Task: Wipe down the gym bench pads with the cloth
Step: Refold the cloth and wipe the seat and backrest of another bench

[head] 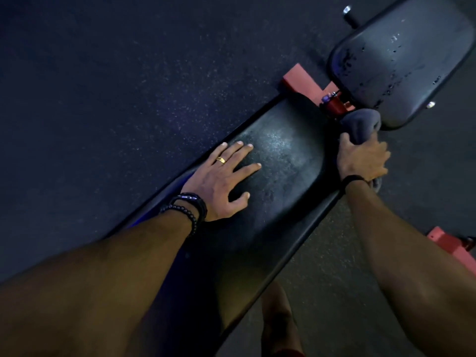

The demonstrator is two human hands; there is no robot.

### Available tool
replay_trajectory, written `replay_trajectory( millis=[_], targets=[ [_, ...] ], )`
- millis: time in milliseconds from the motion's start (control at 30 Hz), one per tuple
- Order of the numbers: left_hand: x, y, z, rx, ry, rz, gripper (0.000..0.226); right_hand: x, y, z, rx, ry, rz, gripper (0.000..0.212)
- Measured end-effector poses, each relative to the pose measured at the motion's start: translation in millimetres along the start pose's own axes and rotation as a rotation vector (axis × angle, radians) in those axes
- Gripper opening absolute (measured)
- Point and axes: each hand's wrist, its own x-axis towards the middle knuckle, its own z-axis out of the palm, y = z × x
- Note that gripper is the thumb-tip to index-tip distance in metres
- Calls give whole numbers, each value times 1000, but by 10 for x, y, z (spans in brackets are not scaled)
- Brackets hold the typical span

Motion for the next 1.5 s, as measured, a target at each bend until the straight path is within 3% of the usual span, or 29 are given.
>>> replay_trajectory(
  millis=[167, 300, 400, 533, 600, 800, 933, 1200, 1267, 1333, 1400, 1500],
  targets=[
    [0, -3, -12, 2, 6, -14, 67, -54, 16, -23, -53, -21, -95, 69],
    [-23, 20, -26, -10, -28, -44, 67, -502, 133, -179, -141, -77, -308, 60],
    [-8, 132, -46, 1, -58, -111, 66, -919, 336, -350, -220, -201, -582, 61],
    [316, 724, -406, -6, -232, -428, 58, -733, 544, -954, -282, -506, -788, 63],
    [436, 1089, -629, -48, -297, -510, 56, -533, 662, -1308, -326, -463, -807, 62],
    [725, 1867, -1124, -319, -124, -551, 53, 168, 780, -2239, -282, -309, -750, 56],
    [1066, 1955, -1249, -384, -86, -564, 53, 658, 591, -2560, -350, -183, -875, 63],
    [1878, 1833, -1523, -480, 5, -667, 54, 1561, -345, -2685, -509, -20, -1208, 56],
    [1993, 1866, -1591, -497, 25, -685, 54, 1786, -552, -2659, -560, -166, -1192, 79],
    [2105, 1876, -1643, -527, -10, -696, 55, 2003, -714, -2612, -616, -440, -1104, 101],
    [2188, 1906, -1648, -563, -69, -708, 54, 2154, -762, -2593, -646, -591, -1070, 98],
    [2331, 1996, -1672, -592, -124, -745, 46, 2330, -769, -2649, -582, -632, -1093, 82]
  ],
)
